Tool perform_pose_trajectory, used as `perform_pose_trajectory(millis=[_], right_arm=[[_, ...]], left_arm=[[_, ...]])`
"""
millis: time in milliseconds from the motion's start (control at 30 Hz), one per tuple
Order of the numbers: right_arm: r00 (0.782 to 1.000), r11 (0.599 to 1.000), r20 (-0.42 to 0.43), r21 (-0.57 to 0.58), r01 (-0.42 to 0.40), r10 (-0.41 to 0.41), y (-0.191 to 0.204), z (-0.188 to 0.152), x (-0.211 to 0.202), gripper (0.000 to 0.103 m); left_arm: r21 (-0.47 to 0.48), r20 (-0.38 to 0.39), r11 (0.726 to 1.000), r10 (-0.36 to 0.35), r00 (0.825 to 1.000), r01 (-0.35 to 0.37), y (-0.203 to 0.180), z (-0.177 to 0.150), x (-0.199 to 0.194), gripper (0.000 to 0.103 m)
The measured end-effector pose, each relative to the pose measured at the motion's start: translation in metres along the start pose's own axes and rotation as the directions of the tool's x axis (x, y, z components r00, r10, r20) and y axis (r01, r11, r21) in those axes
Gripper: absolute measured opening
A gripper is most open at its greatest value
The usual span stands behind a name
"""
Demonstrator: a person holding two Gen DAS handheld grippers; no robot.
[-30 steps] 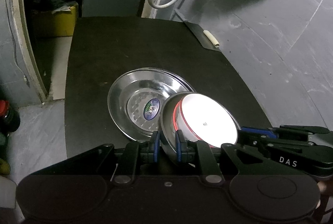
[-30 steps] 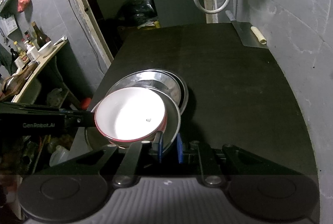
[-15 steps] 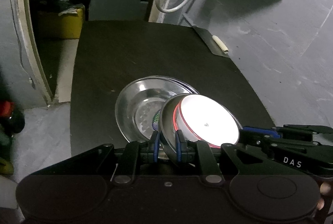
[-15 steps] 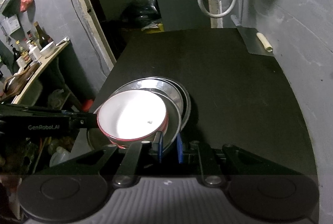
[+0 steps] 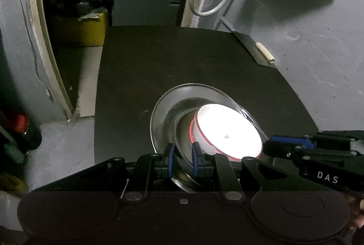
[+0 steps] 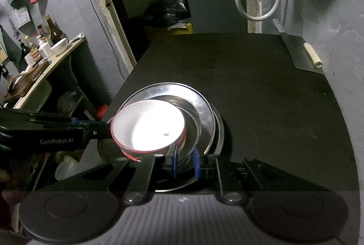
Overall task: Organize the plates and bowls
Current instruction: 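Lower the bowl stack onto the steel plates and open both grippers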
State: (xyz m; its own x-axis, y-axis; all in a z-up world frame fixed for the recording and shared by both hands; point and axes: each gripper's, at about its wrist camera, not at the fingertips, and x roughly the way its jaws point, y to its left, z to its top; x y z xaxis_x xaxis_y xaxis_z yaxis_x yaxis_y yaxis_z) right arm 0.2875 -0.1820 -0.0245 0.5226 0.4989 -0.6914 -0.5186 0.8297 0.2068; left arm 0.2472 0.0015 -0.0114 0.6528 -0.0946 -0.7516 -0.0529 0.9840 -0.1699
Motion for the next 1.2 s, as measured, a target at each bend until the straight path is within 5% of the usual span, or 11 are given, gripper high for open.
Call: perform_pose_trajectory(millis=[467, 567, 767, 1200], right_arm=[[0.999, 1.000, 0.027, -0.018, -0.016, 0.017, -0.002, 0.019, 0.018, 0.018], [0.997, 0.998, 0.026, -0.014, -0.069, 0.069, -0.003, 0.018, 0.020, 0.009], [0.994, 0.988, 0.035, -0.119, -0.098, 0.103, 0.026, 0.020, 0.018, 0.008], [0.999, 1.000, 0.046, -0.020, 0.003, -0.002, -0.004, 0.010, 0.007, 0.016]], left_arm=[[0.030, 0.022, 0.998, 0.045, 0.999, -0.046, 0.004, 0.020, 0.018, 0.015], [0.028, 0.009, 0.999, 0.023, 1.000, -0.023, 0.005, 0.018, 0.020, 0.015], [0.047, -0.011, 0.999, -0.006, 1.000, 0.006, -0.006, 0.014, 0.027, 0.016], [0.022, -0.038, 0.999, -0.022, 0.999, 0.023, -0.001, 0.011, 0.036, 0.020]])
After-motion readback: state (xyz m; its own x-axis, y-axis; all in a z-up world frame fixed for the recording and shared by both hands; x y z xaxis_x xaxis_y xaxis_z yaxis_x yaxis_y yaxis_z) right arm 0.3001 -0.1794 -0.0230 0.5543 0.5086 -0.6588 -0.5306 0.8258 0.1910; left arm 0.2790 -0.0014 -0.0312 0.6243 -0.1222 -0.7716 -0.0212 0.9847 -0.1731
